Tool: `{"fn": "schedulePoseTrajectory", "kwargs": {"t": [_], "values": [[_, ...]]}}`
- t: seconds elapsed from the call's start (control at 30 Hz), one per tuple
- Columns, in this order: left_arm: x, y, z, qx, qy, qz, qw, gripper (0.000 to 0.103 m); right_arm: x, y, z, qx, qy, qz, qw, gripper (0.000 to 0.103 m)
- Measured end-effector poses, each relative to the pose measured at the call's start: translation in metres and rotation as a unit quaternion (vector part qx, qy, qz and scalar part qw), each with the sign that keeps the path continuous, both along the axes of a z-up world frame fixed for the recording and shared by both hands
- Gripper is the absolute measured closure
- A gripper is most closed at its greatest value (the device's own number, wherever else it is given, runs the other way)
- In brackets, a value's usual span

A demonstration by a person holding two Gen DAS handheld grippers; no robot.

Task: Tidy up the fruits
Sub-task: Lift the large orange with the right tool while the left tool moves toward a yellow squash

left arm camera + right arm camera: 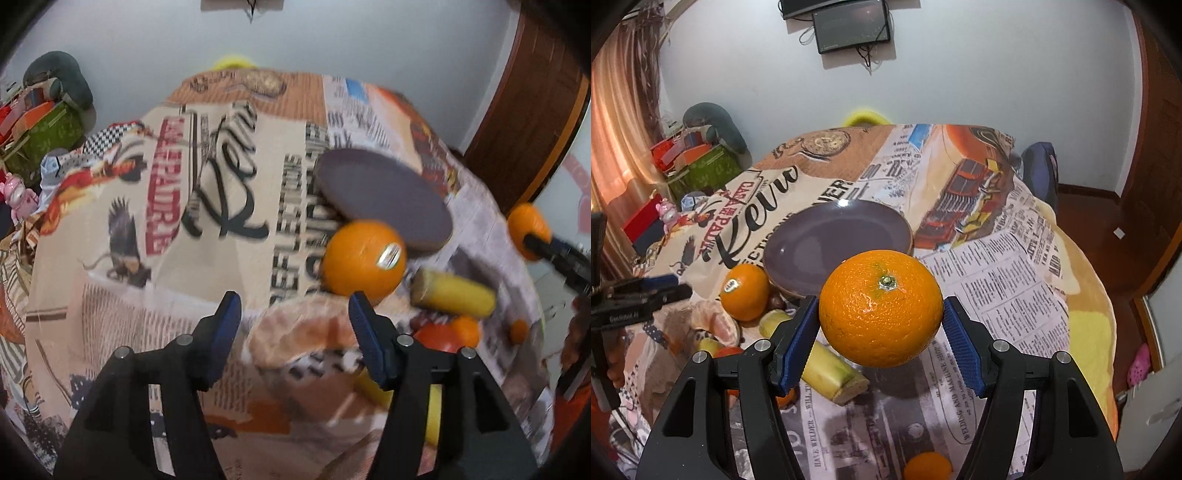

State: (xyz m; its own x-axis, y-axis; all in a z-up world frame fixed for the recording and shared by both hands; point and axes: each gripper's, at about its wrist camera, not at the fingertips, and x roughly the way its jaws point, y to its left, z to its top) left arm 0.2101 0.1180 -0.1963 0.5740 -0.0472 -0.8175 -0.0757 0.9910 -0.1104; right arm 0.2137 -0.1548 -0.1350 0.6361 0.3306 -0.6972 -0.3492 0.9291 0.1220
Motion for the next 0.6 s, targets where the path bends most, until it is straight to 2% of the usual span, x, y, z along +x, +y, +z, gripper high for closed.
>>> {"fn": "schedulePoseTrajectory", "kwargs": {"t": [0.13, 0.3, 0.37, 0.43, 0.53, 0.6], "values": [[-0.004, 0.004, -0.017, -0.01, 0.032, 0.006, 0.9994, 0.039, 0.001, -0.006, -0.002, -0.002, 0.005, -0.007, 1.0, 0.039], [-0.018, -0.006, -0.013, -0.028, 0.032, 0.006, 0.9991, 0.039, -0.002, -0.012, -0.004, -0.009, 0.008, -0.014, 1.0, 0.039], [-0.023, -0.02, -0.007, -0.026, 0.028, -0.002, 0.9993, 0.035, -0.004, -0.015, -0.004, -0.009, 0.01, -0.018, 1.0, 0.039], [-0.026, -0.033, -0.004, -0.036, 0.027, -0.009, 0.999, 0.025, -0.007, -0.018, -0.005, -0.007, 0.012, -0.019, 1.0, 0.039], [-0.03, -0.06, -0.004, -0.054, 0.034, -0.03, 0.9975, 0.022, -0.012, -0.024, -0.005, -0.007, 0.014, -0.025, 1.0, 0.039], [-0.033, -0.076, -0.006, -0.051, 0.038, -0.044, 0.997, 0.019, -0.014, -0.028, -0.005, -0.005, 0.015, -0.028, 0.999, 0.039]]}}
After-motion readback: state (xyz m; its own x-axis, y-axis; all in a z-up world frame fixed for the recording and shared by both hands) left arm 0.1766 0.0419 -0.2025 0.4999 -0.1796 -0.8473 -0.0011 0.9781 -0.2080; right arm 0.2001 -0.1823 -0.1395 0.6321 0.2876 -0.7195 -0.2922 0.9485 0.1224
